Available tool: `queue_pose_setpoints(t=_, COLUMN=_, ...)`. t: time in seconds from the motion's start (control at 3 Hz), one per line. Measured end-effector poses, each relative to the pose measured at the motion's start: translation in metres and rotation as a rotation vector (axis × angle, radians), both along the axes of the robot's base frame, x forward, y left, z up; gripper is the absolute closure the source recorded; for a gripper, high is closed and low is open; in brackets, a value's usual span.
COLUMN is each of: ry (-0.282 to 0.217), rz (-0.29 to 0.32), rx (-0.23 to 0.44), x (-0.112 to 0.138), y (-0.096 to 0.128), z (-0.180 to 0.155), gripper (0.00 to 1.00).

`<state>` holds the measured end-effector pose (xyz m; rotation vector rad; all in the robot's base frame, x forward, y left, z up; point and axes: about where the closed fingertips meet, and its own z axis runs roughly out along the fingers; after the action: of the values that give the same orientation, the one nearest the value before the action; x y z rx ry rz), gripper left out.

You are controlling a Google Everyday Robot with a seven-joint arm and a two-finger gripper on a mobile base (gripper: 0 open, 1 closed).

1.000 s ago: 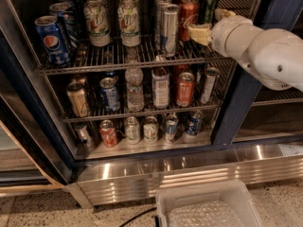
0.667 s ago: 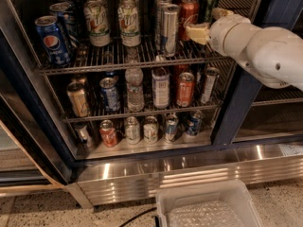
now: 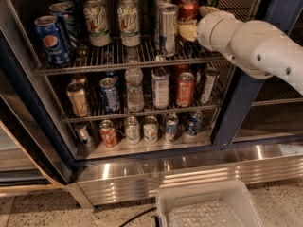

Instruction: Pick coke can from top shelf of fridge

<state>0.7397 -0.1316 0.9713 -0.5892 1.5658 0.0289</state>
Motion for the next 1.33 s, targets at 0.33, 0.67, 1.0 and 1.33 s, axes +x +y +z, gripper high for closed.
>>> queue_pose_setpoints(t=0.33, ry=-0.004, rz=-0.015, rx=-0.002, x=0.002, y=-0.007, z=0.001, gripper=0.35)
queue_pose_setpoints(t=0.67, ry=-0.012, rz=-0.032, rx=-0.003, x=0.004, y=-0.016, z=0.006, gripper=0.35)
queue_pose_setpoints(t=1.0, ry=-0.016, rz=-0.035, rx=-0.004, x=0.005, y=-0.018, z=0.008, gripper=0.39)
queue_pose_setpoints(t=1.33, ry=-0.021, rz=-0.041, rx=-0.004, x=0.008, y=-0.021, z=0.009, gripper=0.39)
